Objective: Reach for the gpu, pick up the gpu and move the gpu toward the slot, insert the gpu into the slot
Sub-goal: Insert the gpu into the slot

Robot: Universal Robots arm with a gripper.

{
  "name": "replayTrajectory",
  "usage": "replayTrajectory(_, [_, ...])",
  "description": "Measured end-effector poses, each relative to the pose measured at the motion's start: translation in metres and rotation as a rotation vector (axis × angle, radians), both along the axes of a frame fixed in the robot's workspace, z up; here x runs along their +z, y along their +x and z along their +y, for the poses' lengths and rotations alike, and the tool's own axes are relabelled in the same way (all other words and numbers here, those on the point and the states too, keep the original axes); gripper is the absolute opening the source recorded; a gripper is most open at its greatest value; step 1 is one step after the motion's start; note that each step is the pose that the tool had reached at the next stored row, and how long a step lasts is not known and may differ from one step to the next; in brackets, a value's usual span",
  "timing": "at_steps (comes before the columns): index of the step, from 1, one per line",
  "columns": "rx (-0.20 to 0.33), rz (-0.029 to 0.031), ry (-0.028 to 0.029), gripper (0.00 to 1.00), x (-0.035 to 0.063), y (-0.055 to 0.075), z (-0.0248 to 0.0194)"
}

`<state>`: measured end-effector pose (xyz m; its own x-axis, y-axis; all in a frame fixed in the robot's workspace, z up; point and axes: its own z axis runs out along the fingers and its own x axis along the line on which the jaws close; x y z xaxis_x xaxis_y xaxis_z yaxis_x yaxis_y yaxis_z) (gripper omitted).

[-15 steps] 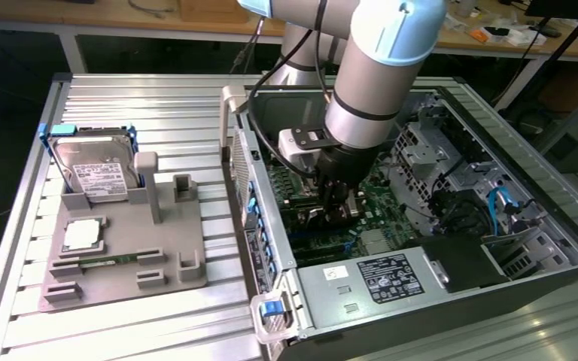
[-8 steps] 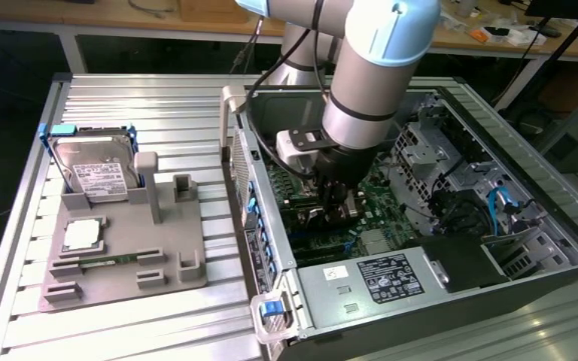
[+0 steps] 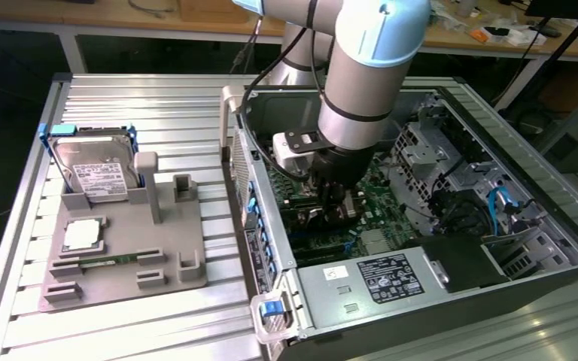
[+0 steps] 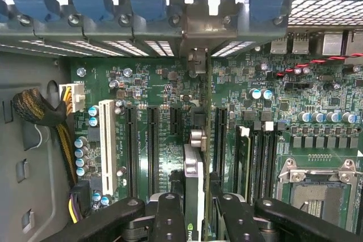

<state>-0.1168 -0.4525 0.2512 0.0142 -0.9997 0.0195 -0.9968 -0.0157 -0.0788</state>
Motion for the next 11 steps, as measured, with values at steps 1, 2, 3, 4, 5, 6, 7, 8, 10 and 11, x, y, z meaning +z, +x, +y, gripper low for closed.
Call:
replayTrajectory(1, [0.0,-0.0014,0.0004,0.27,-0.0001,-0.0004,0.0])
replayTrajectory(2, [0.0,-0.0019,0.0006,0.27,-0.0006,-0.0004,0.0])
replayTrajectory(3, [0.0,-0.0018,0.0004,0.27,-0.0013,-0.0004,-0.0001])
replayTrajectory(4, [0.0,-0.0017,-0.0001,0.27,-0.0022,-0.0005,-0.0001])
replayTrajectory(5, [0.0,-0.002,0.0008,0.27,-0.0045,-0.0006,0.0])
replayTrajectory(6, [0.0,-0.0016,0.0013,0.27,-0.0057,-0.0007,-0.0001])
replayTrajectory(7, [0.0,-0.0019,0.0033,0.27,-0.0069,-0.0007,-0.0001])
replayTrajectory(8, [0.0,-0.002,0.0044,0.27,-0.0072,-0.0008,0.0])
replayTrajectory(10, [0.0,-0.0019,0.0047,0.27,-0.0073,-0.001,0.0])
replayTrajectory(11, [0.0,-0.002,0.0048,0.27,-0.0074,-0.001,0.0])
